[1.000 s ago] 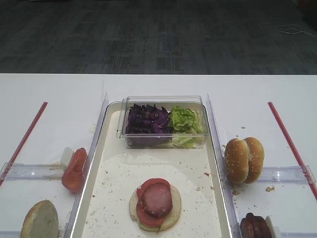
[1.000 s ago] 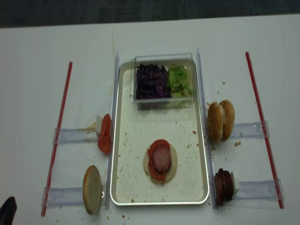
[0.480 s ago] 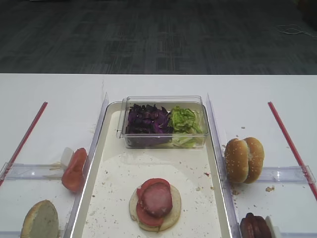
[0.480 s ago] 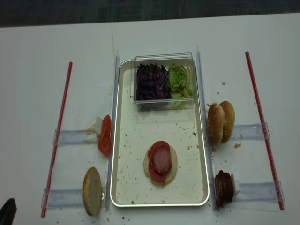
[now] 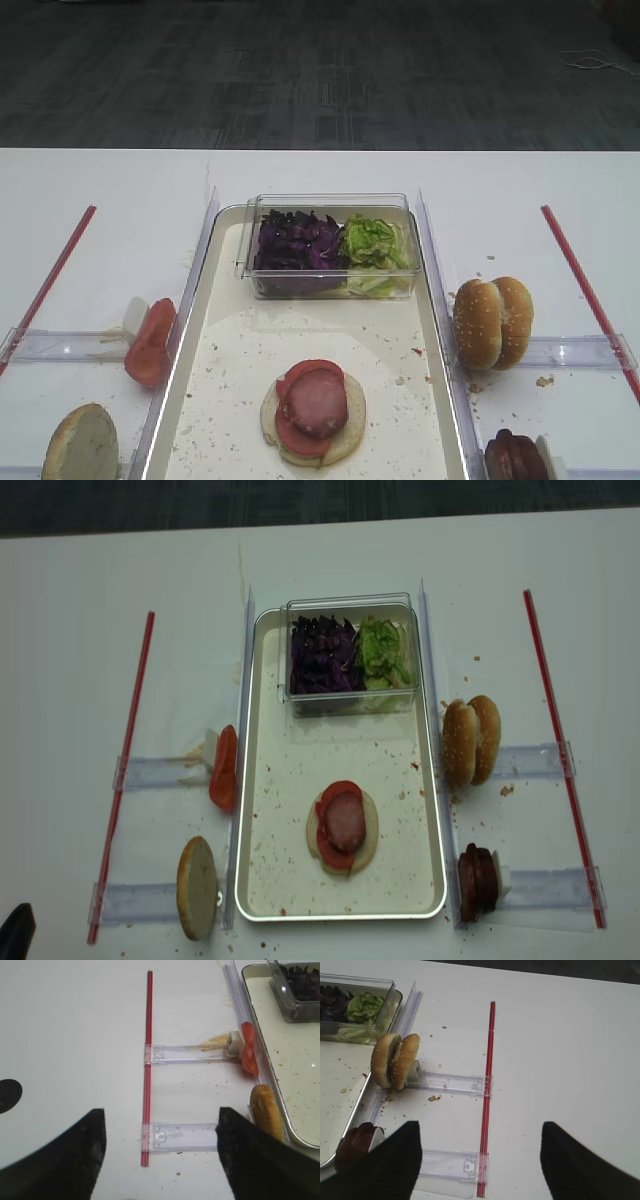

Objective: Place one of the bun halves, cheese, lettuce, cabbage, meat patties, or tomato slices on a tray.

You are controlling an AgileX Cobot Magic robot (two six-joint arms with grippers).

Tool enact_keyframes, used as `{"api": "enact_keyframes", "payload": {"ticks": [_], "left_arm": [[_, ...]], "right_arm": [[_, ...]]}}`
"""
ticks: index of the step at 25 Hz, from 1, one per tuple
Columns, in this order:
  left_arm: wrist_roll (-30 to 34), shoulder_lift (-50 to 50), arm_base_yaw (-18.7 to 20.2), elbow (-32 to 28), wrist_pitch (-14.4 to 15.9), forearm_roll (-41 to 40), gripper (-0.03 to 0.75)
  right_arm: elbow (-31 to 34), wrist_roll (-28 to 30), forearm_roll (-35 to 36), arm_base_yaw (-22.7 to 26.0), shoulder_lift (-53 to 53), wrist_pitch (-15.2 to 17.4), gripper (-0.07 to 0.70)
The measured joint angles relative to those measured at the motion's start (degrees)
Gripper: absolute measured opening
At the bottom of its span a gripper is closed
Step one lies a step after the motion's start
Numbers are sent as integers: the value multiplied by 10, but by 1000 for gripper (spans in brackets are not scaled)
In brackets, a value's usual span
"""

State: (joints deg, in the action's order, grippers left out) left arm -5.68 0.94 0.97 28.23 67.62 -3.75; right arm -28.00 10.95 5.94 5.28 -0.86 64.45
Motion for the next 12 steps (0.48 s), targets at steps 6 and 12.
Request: {"api": "enact_keyframes", "payload": {"ticks": [6,12], "left_arm": [[0,0,0,0,0,0,473],[0,0,0,0,0,0,473]], "right_arm": [[0,0,0,0,0,0,538],[0,0,0,0,0,0,538]]}}
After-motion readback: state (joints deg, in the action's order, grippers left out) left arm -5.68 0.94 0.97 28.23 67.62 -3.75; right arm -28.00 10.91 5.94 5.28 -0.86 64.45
